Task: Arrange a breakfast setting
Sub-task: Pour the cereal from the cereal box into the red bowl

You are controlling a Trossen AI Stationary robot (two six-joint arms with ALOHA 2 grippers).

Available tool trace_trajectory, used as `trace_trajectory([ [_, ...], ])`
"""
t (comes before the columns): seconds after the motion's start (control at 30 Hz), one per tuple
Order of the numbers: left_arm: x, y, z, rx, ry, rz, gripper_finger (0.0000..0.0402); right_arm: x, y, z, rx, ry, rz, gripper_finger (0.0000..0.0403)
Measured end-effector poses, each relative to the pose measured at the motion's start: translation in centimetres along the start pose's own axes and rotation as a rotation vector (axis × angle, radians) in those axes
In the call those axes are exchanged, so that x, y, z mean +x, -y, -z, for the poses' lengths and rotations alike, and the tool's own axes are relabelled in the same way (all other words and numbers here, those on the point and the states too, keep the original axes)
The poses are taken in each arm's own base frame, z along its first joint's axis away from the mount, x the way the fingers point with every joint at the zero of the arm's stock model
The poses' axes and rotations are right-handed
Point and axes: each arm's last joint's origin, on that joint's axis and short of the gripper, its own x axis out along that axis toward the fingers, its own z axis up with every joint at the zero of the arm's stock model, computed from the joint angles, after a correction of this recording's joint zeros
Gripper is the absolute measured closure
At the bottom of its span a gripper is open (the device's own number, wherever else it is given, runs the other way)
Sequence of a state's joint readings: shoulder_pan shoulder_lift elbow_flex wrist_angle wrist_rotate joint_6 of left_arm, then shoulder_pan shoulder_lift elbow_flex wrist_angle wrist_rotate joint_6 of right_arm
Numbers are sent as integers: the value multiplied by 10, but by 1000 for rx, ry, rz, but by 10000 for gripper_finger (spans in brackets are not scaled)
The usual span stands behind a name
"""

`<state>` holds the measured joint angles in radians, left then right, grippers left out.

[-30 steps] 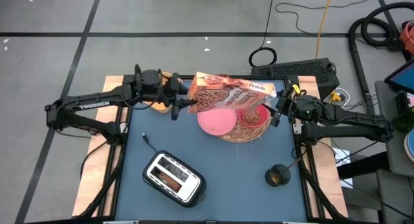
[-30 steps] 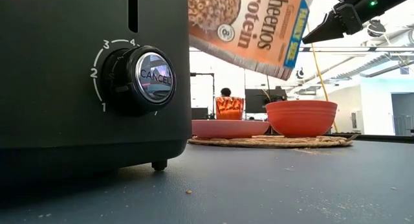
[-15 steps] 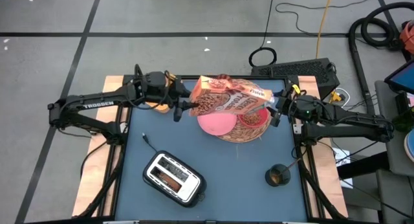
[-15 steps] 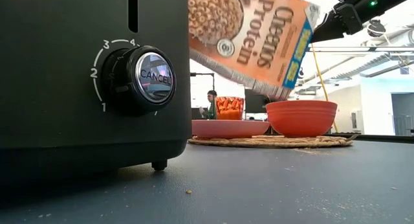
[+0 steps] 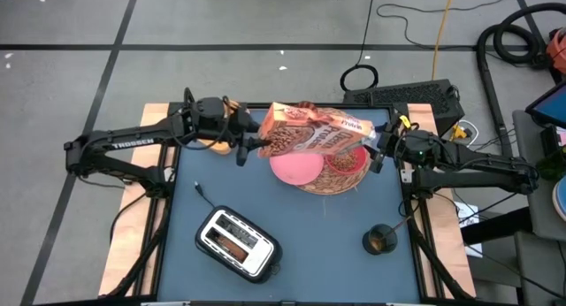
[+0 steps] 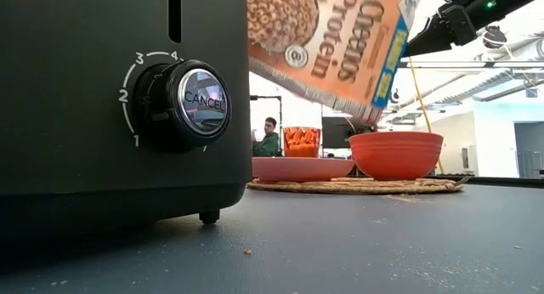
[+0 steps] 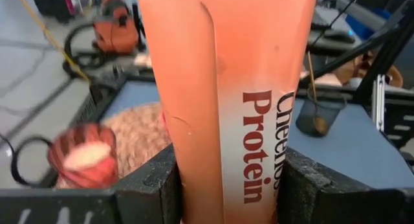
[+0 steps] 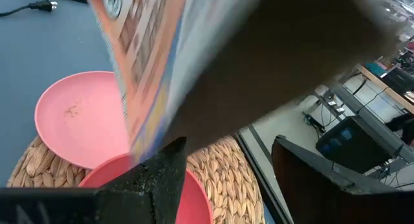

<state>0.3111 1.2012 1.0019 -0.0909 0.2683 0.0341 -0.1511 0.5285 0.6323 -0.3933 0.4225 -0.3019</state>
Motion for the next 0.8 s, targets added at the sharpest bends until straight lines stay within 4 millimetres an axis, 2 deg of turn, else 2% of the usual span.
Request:
trace_trajectory([
  [0.57, 7, -2, 7, -23, -45, 2, 224, 0, 0, 0, -1, 0, 0, 188],
  [0.8, 2, -1, 1, 4, -9, 0, 224, 0, 0, 0, -1, 0, 0, 188],
])
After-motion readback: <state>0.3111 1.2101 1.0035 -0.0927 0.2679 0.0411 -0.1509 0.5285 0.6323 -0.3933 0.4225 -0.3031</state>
